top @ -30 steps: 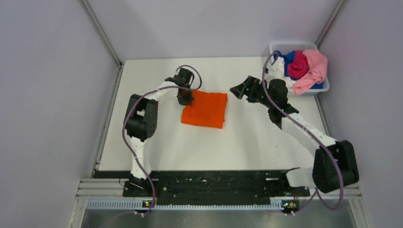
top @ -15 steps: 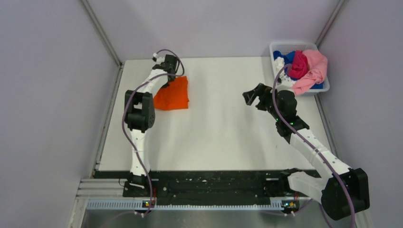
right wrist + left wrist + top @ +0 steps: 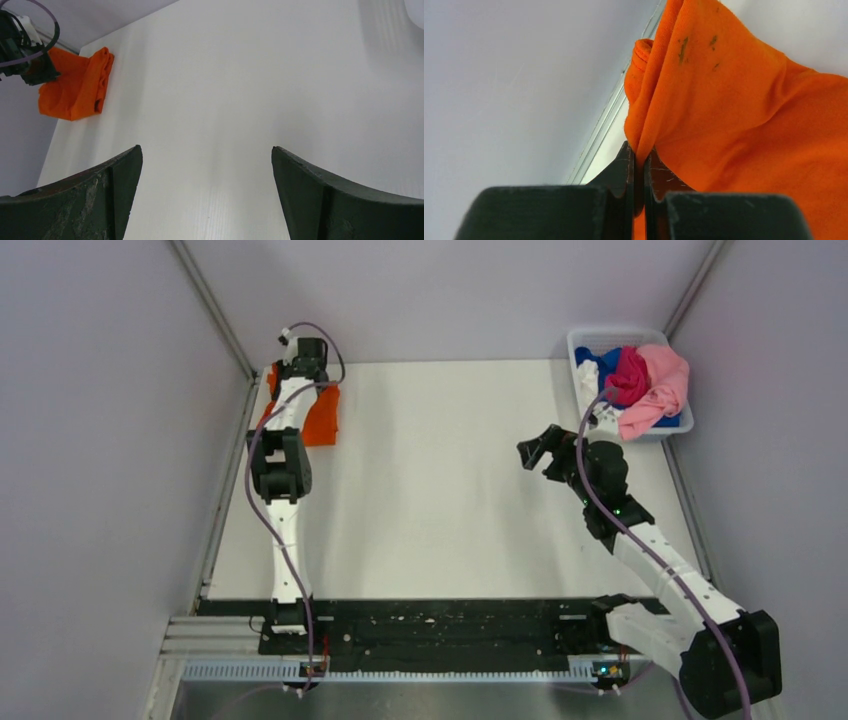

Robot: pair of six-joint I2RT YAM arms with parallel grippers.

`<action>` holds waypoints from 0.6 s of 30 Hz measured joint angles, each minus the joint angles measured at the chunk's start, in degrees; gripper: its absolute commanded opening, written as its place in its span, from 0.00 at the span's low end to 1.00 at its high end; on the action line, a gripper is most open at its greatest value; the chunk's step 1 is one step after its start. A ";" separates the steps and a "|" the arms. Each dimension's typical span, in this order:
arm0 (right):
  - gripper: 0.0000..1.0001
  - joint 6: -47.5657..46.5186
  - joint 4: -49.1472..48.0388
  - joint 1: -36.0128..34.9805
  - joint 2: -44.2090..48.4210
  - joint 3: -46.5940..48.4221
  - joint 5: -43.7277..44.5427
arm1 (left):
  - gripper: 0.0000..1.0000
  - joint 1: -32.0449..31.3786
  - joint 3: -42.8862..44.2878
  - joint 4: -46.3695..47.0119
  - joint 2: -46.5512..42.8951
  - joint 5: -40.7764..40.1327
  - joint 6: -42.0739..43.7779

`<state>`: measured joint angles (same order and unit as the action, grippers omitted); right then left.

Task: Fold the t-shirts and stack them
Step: Put the neatly folded tshirt into the corner of the board with the left arm

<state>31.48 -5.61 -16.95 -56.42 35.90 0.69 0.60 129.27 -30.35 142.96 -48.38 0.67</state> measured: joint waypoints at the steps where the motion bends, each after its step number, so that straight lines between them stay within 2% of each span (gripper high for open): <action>1: 0.99 -0.02 -0.04 0.00 0.26 -0.07 0.17 | 0.12 0.13 0.04 0.81 0.20 -0.57 1.09; 3: 0.99 -0.02 -0.42 0.00 0.94 -0.50 0.50 | 0.62 0.37 0.09 2.05 0.55 -1.64 2.64; 4: 0.99 -0.02 -0.52 0.00 1.18 -0.66 0.76 | 0.80 0.37 0.11 2.60 0.63 -2.19 3.74; 6: 0.99 -0.04 -0.61 0.00 1.29 -0.68 1.09 | 0.96 0.44 0.28 3.69 0.70 -2.99 4.90; 10: 0.99 0.09 -0.52 0.00 1.29 -0.68 1.49 | 0.99 0.94 1.14 4.31 0.28 -3.34 5.20; 14: 0.99 0.83 -0.31 0.00 1.29 -0.68 2.14 | 0.99 1.14 1.11 -0.28 -2.82 0.66 1.44; 16: 0.99 1.49 -0.33 0.00 1.29 -0.76 2.60 | 0.99 1.14 -0.39 -3.45 -6.91 5.01 -2.51; 18: 0.99 2.08 -0.28 0.00 1.33 -1.36 2.73 | 0.99 1.14 -7.34 -4.61 -15.26 11.23 -7.39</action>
<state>33.56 -5.89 -16.95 -55.09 34.54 3.42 1.74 121.93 -34.96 127.70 -37.15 -6.72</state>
